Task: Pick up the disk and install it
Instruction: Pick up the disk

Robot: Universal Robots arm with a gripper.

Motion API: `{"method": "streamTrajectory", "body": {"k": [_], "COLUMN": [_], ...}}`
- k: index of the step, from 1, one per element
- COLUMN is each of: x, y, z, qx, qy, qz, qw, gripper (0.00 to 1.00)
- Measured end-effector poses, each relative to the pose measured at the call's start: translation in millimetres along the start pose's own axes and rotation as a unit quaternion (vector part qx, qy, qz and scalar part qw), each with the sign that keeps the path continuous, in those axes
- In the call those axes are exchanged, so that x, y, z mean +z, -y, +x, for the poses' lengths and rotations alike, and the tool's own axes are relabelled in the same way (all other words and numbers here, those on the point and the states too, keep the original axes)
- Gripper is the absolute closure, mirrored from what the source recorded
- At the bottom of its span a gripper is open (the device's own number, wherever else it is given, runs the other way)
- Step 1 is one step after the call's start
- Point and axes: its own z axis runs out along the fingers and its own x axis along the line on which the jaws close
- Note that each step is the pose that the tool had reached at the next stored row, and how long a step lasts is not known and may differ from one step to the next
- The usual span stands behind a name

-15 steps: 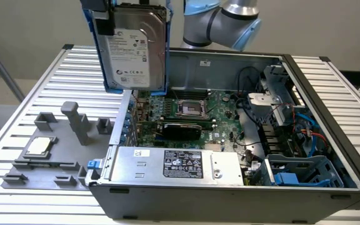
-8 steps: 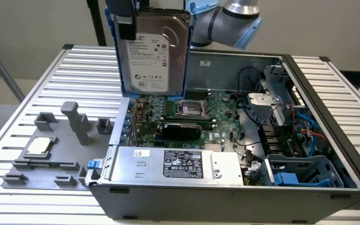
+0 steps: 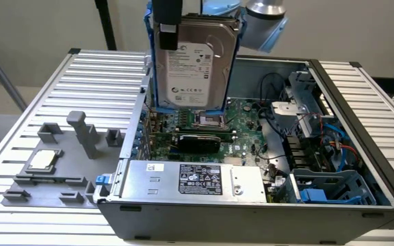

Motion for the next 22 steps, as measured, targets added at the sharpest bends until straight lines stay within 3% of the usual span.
{"method": "streamTrajectory", "body": {"k": [22], "x": [-5.7], "y": [99.7], "z": [32.2], "qx": [0.0], "qy": [0.0], "qz": [0.0], "qw": [1.0], "gripper": [0.67]}}
